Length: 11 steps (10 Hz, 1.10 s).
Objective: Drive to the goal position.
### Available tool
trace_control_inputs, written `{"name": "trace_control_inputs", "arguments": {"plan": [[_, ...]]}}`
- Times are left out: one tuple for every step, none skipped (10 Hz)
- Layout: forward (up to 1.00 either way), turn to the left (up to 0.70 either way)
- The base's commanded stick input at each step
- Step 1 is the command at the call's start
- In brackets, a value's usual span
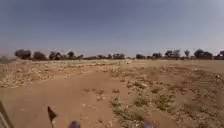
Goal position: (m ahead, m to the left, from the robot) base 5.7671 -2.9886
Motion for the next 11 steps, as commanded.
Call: {"name": "trace_control_inputs", "arguments": {"plan": [[0.50,0.00],[0.50,0.00],[0.50,0.00],[0.50,0.00],[0.50,0.00],[0.50,0.00],[0.50,0.00],[0.50,0.00],[0.50,0.00],[0.50,0.00],[0.50,0.00]]}}
